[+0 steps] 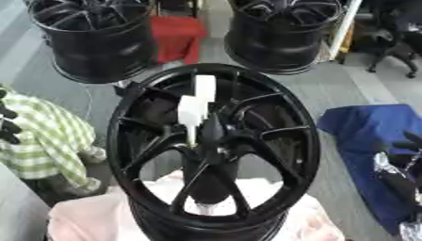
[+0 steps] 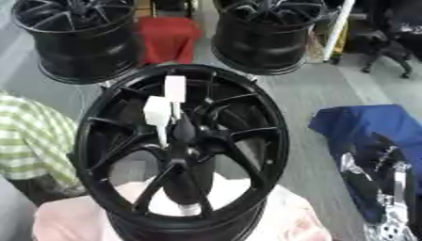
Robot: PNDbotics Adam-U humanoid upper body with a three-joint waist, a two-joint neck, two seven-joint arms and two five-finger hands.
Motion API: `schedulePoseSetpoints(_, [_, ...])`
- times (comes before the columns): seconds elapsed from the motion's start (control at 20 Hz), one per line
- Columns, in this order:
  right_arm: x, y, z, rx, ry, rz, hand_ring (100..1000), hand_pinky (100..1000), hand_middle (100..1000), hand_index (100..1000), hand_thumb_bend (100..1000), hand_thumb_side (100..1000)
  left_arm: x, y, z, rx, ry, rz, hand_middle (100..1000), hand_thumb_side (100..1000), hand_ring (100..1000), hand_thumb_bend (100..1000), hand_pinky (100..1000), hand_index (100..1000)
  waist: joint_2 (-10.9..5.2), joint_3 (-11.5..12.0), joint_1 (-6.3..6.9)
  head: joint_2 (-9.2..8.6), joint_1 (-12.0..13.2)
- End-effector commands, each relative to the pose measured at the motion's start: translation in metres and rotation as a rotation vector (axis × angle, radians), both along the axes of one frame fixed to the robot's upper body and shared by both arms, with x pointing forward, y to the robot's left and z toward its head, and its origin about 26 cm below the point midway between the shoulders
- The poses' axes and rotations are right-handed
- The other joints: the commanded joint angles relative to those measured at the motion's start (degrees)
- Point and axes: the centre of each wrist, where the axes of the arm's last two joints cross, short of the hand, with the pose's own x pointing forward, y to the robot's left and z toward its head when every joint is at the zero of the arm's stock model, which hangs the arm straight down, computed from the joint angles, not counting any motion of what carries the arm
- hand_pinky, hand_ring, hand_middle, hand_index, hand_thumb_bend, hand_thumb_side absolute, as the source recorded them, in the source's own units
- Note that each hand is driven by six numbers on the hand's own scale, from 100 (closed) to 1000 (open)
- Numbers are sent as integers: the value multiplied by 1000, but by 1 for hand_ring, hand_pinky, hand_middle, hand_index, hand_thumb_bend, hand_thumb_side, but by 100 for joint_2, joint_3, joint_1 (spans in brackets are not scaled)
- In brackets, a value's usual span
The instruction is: Pull the pin out of the wheel hub.
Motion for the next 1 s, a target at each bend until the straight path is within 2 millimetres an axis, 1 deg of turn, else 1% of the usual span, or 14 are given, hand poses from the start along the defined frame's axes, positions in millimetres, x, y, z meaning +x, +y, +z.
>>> schedulePoseSetpoints(0.05, [2, -5, 7, -30, -16, 5, 533, 562, 621, 809, 262, 205, 10, 4, 41, 207, -139, -117, 541, 436, 495, 172, 438, 817, -94, -36, 38, 8, 15])
schedulePoseSetpoints(0.15, [2, -6, 7, -34, -14, 8, 533, 562, 621, 809, 262, 205, 22, 2, 63, 362, -215, -230, 556, 441, 500, 196, 451, 823, -108, -67, 65, 1, 20])
schedulePoseSetpoints(0.25, [2, -6, 8, -39, -13, 11, 533, 562, 621, 809, 262, 206, 33, 1, 78, 513, -263, -335, 577, 453, 506, 223, 471, 833, -119, -104, 90, -4, 36])
schedulePoseSetpoints(0.4, [2, -7, 8, -45, -10, 15, 533, 562, 621, 809, 262, 205, 48, -2, 97, 728, -301, -485, 597, 462, 515, 250, 497, 837, -129, -163, 126, -14, 55])
schedulePoseSetpoints(0.5, [2, -7, 8, -49, -9, 19, 533, 562, 621, 809, 262, 206, 57, -9, 108, 852, -315, -580, 622, 453, 524, 269, 520, 842, -137, -210, 152, -8, 77])
schedulePoseSetpoints(0.6, [2, -7, 8, -53, -6, 22, 533, 562, 620, 809, 262, 205, 68, -20, 113, 970, -309, -678, 653, 442, 526, 274, 533, 850, -151, -245, 174, 3, 96])
schedulePoseSetpoints(0.75, [1, -8, 7, -57, 0, 25, 533, 562, 620, 809, 262, 205, 87, -41, 113, 1104, -270, -827, 665, 435, 518, 274, 525, 855, -177, -281, 199, 28, 110])
schedulePoseSetpoints(1.0, [0, -9, 6, -60, 7, 23, 532, 562, 620, 809, 263, 206, 111, -85, 113, 1216, -278, -998, 697, 437, 524, 286, 539, 866, -215, -296, 215, 70, 107])
